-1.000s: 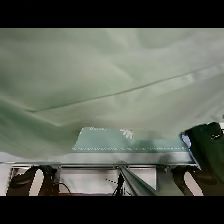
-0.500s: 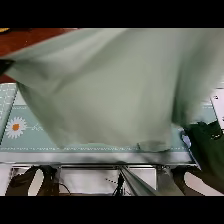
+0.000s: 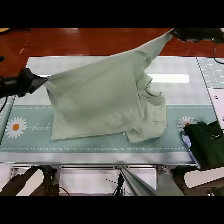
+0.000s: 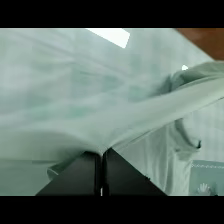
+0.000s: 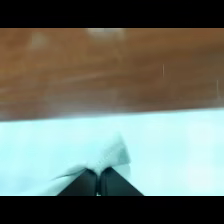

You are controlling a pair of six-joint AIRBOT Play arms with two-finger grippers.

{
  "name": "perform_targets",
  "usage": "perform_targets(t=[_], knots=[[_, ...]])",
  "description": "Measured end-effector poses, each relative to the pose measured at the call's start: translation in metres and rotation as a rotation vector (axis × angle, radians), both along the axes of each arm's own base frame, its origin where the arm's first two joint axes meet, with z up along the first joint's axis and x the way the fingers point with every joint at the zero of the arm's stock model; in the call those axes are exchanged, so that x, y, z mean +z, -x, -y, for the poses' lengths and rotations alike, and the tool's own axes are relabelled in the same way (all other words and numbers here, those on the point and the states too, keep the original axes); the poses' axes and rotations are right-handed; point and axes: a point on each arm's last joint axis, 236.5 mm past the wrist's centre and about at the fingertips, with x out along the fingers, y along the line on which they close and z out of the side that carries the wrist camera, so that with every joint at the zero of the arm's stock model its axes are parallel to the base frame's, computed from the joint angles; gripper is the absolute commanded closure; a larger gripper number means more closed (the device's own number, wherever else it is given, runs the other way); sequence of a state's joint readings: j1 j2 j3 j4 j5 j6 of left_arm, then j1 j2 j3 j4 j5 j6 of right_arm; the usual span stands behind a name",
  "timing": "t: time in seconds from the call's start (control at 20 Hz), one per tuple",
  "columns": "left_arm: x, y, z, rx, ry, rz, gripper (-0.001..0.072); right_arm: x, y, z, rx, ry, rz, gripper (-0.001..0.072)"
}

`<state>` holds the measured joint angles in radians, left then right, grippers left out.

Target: Fold the shirts.

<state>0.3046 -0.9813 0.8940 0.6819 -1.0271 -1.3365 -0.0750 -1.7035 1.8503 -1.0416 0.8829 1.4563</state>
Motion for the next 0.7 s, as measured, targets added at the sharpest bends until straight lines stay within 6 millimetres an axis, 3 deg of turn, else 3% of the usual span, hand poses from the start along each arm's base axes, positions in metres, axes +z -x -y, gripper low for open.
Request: perform_targets(t=[0.15, 0.25, 0.3, 0.35, 0.4, 0.55, 0.7], knots=[[-0.039, -0.009, -0.004, -0.004, 0.015, -0.086, 0.0673, -0.050, -0.003, 0.000, 0.008, 0.018, -0.106, 0.0680], [-0.060, -0.012, -0.006, -0.010, 0.022, -0.133, 0.0670, -0.073, 0.004, 0.003, 0.019, 0.043, -0.175, 0.0457], [-0.066, -0.013, -0.006, -0.010, 0.026, -0.147, 0.0614, -0.078, 0.006, 0.004, 0.024, 0.054, -0.194, 0.0390], [-0.072, -0.013, -0.007, -0.011, 0.026, -0.161, 0.0475, -0.080, 0.011, 0.005, 0.031, 0.063, -0.213, 0.0377], [-0.072, -0.015, -0.010, -0.008, 0.026, -0.163, 0.0246, -0.079, 0.017, 0.008, 0.038, 0.073, -0.231, 0.0336], [-0.056, -0.018, -0.026, -0.015, 0.034, -0.154, 0.0233, -0.052, 0.048, 0.025, 0.072, 0.132, -0.262, 0.0326], [-0.039, -0.003, -0.060, -0.037, -0.025, -0.192, 0.0238, -0.032, 0.102, 0.071, 0.072, 0.278, -0.370, 0.0321]])
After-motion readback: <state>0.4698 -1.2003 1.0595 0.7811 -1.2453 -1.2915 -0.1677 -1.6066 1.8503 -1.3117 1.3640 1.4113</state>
